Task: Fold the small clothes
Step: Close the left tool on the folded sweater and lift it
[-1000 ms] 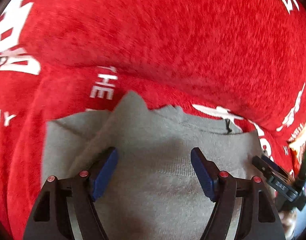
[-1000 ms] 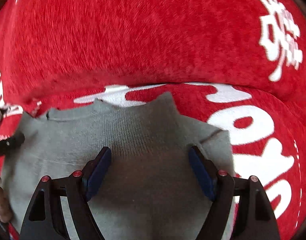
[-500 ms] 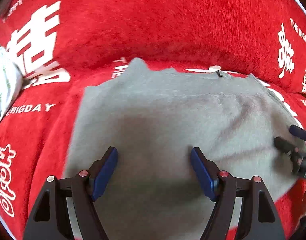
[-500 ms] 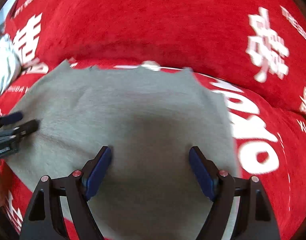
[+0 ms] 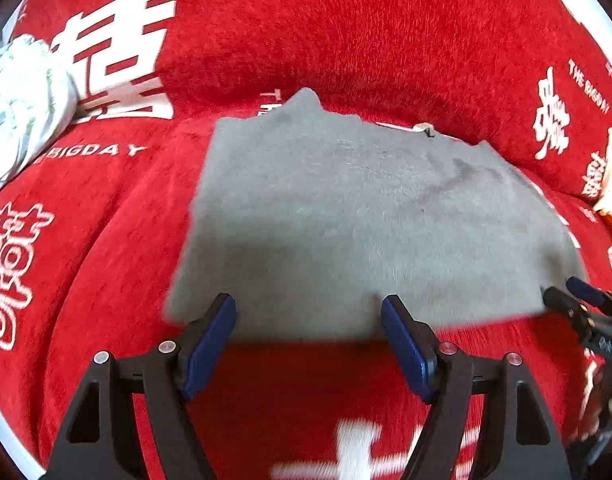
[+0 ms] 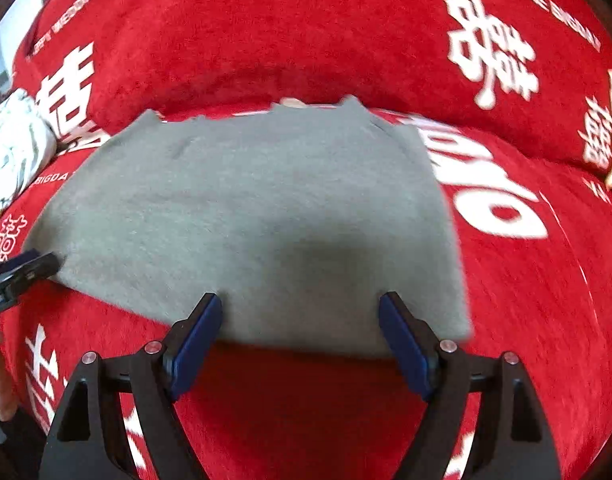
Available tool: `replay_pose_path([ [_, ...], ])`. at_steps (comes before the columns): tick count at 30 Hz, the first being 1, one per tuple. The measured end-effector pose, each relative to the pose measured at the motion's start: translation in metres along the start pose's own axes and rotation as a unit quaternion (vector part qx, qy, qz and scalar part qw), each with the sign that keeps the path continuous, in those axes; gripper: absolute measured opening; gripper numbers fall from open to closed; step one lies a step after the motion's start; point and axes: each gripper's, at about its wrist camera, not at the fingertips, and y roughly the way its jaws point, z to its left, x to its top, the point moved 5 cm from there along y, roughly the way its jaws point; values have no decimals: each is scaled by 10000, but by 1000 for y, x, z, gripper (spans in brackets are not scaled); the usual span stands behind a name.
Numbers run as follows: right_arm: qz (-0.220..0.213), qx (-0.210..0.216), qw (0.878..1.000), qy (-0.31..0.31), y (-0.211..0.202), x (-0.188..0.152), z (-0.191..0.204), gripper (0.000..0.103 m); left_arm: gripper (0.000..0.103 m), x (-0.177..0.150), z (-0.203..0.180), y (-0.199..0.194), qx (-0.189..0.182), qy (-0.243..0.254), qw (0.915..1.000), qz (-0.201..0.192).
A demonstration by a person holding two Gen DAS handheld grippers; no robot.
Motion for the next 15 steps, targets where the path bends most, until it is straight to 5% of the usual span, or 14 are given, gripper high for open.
replay_pose_path([
  [5,-204,-93,9994,250,-26,-6,-12,84,76,-19,55,-27,-282,-1178,9925,-146],
  [8,-186,6,9995,256,-26,-6,-4,84,76,-24,79,-15,-1232,-2096,9700,-9],
  [15,-44,128,9999,-62,-16,-8,29,84,76,-1,72,12,-2253,-2478,9423,-15],
])
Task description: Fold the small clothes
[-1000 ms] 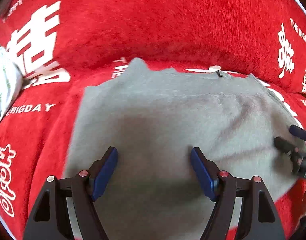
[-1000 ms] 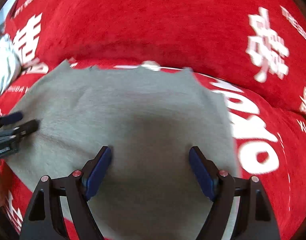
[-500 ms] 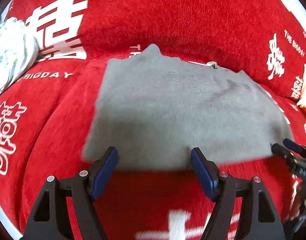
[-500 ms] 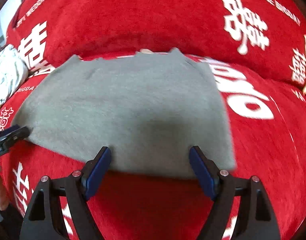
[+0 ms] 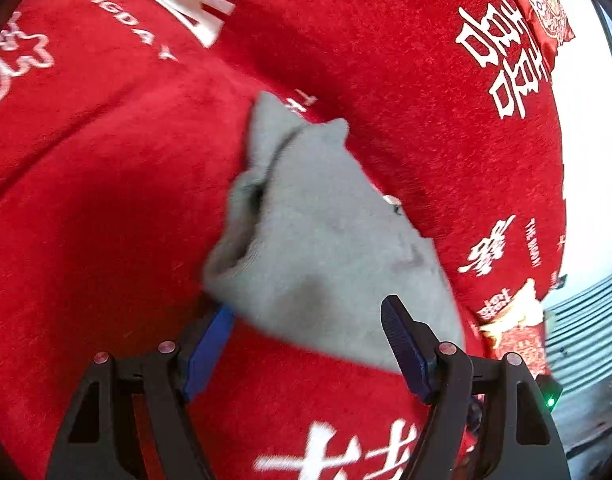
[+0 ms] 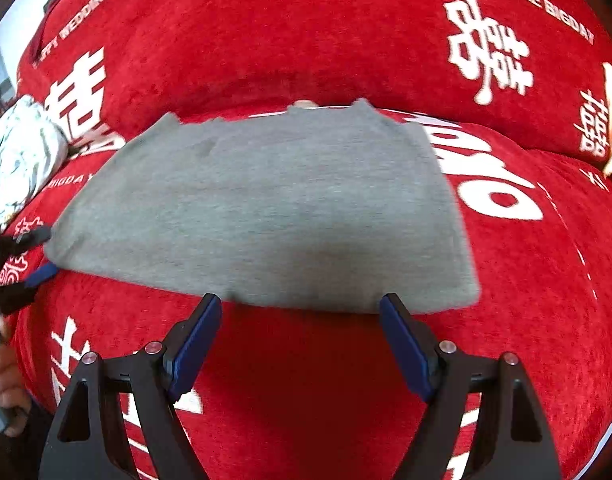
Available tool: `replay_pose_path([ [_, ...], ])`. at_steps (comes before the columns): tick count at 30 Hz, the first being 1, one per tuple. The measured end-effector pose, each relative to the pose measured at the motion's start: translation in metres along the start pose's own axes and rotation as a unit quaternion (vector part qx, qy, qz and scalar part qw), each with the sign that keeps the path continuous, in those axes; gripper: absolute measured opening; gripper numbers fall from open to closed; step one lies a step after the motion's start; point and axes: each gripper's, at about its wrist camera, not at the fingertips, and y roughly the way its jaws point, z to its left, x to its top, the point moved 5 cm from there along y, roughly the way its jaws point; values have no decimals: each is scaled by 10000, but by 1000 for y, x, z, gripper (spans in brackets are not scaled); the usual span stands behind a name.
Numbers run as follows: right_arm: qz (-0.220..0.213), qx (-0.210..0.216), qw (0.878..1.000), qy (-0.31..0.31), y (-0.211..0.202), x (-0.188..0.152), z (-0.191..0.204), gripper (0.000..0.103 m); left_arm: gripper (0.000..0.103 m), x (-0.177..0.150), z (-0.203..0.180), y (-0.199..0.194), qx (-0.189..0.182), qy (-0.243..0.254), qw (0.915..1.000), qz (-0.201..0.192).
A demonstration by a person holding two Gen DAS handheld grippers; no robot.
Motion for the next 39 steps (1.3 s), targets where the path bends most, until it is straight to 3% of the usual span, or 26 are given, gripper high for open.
replay_pose_path([
  [1,13,-6,10000,-44,2,1,4,84,75,4,-1,6,-143,-66,9999,35],
  [2,29,-14,10000,-79,3,2,7,84,66,8,-1,12,-246,-144,9996,59],
  [3,67,-14,9999,-134,6,4,12,84,50,13,-2,20,-336,-188,9992,137],
  [4,89,-7,9998,-177,7,6,16,84,41,14,-3,30,-450,-232,9983,297],
  [5,102,-8,9997,-222,9,9,19,84,24,14,-3,37,-469,-232,9977,426],
  [6,107,-25,9995,-293,10,13,24,84,14,14,-3,42,-402,-200,9979,463],
  [7,94,-47,9993,-371,10,20,29,84,13,15,-1,45,-326,-149,9984,436],
  [11,90,118,9975,-690,17,61,63,84,13,21,5,39,-687,-311,9967,301],
  [15,455,709,9931,-818,48,111,118,84,13,22,11,36,-888,-320,9950,336],
  [18,818,926,9884,-887,81,135,160,84,13,25,15,32,-1013,-435,9934,327],
  [22,1228,836,9806,-1279,131,155,225,84,13,27,19,30,-1079,-393,9930,266],
  [26,1775,865,9717,-1295,178,163,273,84,13,29,14,30,-807,-206,9964,141],
  [28,1934,530,9680,-1509,196,157,289,98,13,31,10,30,-735,-63,9973,67],
  [29,1911,304,9656,-1735,201,154,296,98,11,32,9,30,-707,-37,9975,61],
  [31,1753,-141,9564,-2333,203,146,309,88,10,33,9,32,-618,-35,9980,106],
  [32,1678,-115,9569,-2368,200,146,309,78,10,34,10,32,-651,-75,9978,104],
  [33,1616,-182,9586,-2337,196,150,306,57,9,36,10,31,-652,-90,9978,88],
  [34,1633,-202,9601,-2261,195,154,299,42,9,36,9,30,-635,-67,9979,68],
  [37,1745,281,9686,-1749,187,165,276,21,9,35,2,27,-457,164,9988,-23],
  [39,1774,567,9718,-1449,182,170,264,18,9,34,-3,24,-356,332,9988,-95],
])
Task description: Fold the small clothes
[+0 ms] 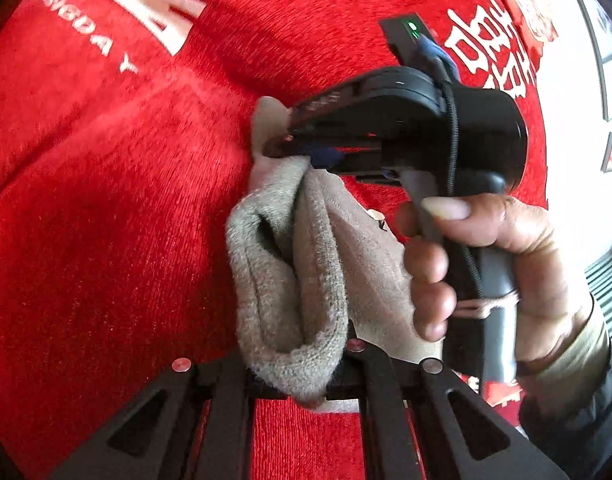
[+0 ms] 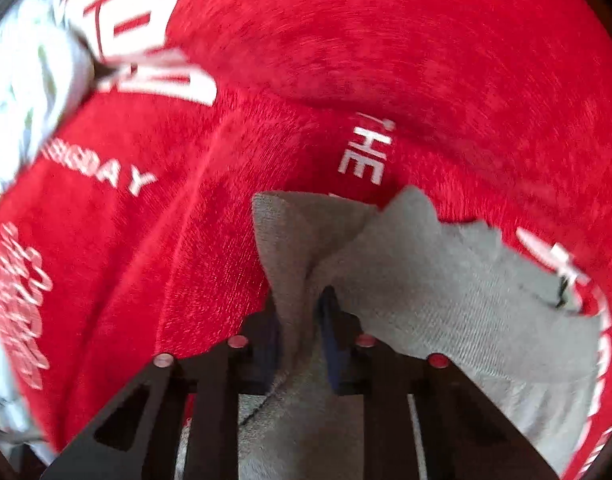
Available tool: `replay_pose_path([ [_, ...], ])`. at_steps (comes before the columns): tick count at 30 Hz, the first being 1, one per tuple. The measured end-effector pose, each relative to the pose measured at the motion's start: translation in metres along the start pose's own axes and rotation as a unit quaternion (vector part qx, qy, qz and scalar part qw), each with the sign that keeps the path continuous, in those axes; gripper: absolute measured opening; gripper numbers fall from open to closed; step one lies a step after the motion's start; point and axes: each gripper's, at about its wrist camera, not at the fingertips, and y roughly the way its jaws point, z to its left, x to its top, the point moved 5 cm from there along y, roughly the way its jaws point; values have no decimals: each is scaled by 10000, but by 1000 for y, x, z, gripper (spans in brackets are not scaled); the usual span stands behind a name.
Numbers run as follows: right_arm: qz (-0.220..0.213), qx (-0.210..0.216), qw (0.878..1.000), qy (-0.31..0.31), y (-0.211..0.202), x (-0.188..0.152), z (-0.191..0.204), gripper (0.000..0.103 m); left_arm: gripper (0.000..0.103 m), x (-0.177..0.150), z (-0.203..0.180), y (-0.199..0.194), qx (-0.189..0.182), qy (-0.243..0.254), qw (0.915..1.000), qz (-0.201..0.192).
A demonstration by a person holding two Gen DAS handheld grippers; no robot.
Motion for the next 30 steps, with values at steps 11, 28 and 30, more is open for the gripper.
replay_pose_path([
  [11,-356,684,9960,454,-19,-4,-16,15,10,3,4,-1,51,-161,9999,16],
  [28,-788,1505,9797,1063,-65,-12,-65,15,9,-1,-65,-11,1302,1197,9842,129],
  [30,-777,1487,9802,1055,-68,-13,-70,15,9,-4,-73,-5,1520,1320,9793,206],
])
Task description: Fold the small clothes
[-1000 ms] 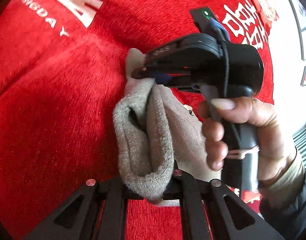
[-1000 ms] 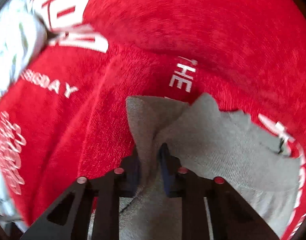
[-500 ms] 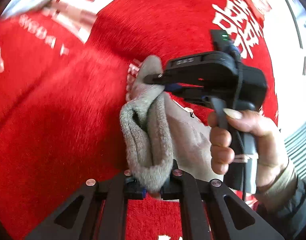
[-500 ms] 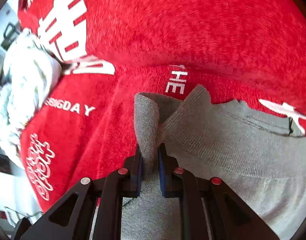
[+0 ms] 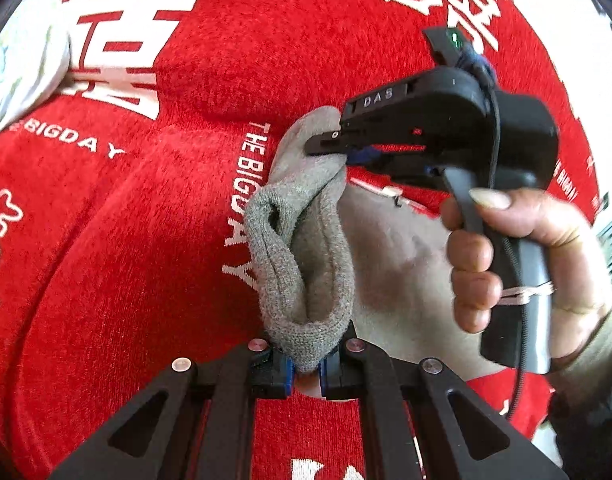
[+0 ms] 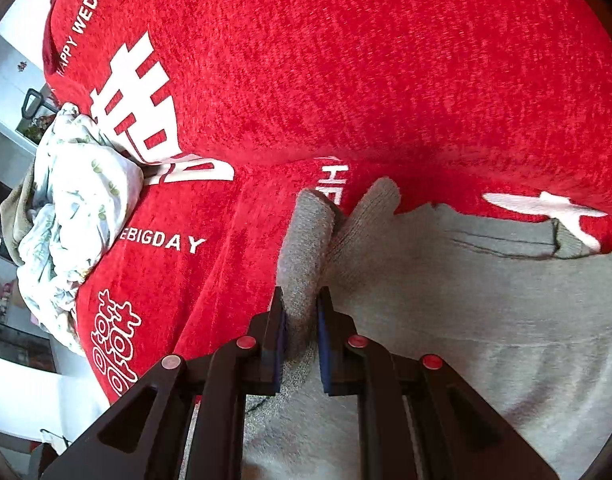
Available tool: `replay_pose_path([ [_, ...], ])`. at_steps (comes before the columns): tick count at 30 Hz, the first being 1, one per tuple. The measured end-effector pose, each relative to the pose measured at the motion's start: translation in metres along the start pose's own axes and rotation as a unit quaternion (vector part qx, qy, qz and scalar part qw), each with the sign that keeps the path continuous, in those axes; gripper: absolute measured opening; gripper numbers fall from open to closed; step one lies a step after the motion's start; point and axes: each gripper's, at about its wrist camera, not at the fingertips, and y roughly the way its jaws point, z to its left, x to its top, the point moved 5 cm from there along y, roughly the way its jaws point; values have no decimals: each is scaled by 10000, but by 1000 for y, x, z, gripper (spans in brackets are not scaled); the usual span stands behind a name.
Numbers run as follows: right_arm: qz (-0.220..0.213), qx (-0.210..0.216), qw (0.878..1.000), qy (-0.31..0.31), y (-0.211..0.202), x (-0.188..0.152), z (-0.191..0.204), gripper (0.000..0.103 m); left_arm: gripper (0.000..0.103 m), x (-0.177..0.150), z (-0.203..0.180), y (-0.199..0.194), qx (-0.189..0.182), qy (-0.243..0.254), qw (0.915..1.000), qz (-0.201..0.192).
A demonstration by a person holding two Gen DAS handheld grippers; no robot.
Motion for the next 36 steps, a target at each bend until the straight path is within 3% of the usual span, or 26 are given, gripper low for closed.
replay_pose_path([
  [8,-112,-89,9997,-191,-20,0,-13,15,9,-7,-29,7,435,476,9978,166],
  [36,-505,309,9982,89,-85,-3,-90,15,9,-19,-121,23,601,1401,9877,360],
])
